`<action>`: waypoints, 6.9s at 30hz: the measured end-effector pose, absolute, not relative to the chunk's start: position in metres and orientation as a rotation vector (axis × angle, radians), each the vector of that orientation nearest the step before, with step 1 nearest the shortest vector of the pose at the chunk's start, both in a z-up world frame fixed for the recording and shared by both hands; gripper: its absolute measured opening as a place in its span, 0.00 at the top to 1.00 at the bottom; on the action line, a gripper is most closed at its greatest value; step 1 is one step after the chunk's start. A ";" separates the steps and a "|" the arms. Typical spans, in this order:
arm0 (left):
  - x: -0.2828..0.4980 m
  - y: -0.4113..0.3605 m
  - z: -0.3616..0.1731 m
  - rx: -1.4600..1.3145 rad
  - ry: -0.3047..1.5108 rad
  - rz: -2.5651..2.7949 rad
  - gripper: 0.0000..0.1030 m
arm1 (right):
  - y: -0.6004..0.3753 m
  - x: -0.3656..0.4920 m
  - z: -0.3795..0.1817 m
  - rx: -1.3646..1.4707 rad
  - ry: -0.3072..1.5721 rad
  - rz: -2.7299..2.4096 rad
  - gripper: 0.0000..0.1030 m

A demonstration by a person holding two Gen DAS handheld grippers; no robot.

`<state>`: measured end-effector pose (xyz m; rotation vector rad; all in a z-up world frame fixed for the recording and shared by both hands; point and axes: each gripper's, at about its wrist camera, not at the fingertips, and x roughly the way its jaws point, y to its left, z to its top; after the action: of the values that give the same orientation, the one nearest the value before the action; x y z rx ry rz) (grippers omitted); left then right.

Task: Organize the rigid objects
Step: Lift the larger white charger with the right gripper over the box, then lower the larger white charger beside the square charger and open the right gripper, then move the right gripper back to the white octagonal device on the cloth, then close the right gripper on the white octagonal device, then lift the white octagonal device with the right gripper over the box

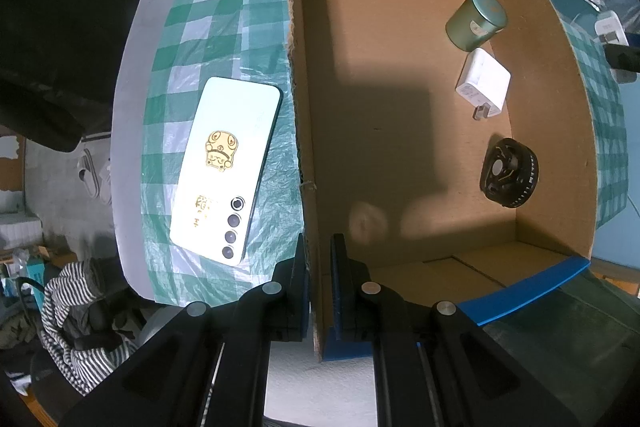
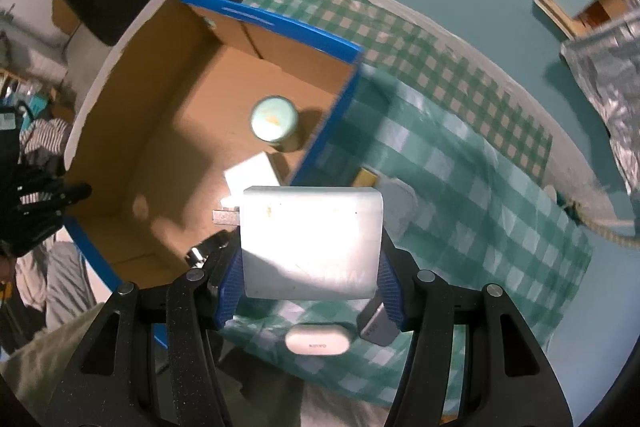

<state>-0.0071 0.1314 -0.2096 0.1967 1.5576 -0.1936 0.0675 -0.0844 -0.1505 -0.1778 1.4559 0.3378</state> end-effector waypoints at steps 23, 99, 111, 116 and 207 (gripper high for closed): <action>-0.006 0.131 -0.211 0.197 1.558 -0.203 0.92 | -0.011 0.083 -0.190 -0.343 1.483 0.455 0.44; -0.008 0.131 -0.204 0.214 1.556 -0.208 0.92 | -0.174 0.102 -0.215 0.111 1.550 0.109 0.29; -0.008 0.132 -0.204 0.206 1.556 -0.204 0.92 | -0.182 0.115 -0.262 0.261 1.617 0.048 0.29; -0.009 0.133 -0.204 0.201 1.557 -0.202 0.92 | -0.179 0.118 -0.271 0.231 1.628 0.022 0.29; -0.011 0.132 -0.204 0.214 1.558 -0.217 0.92 | -0.092 0.090 -0.151 -0.182 1.461 0.335 0.48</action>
<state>-0.0108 0.1323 -0.2043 0.2145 1.5575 -0.2172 0.0895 -0.0919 -0.1506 -0.1825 1.4605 0.3347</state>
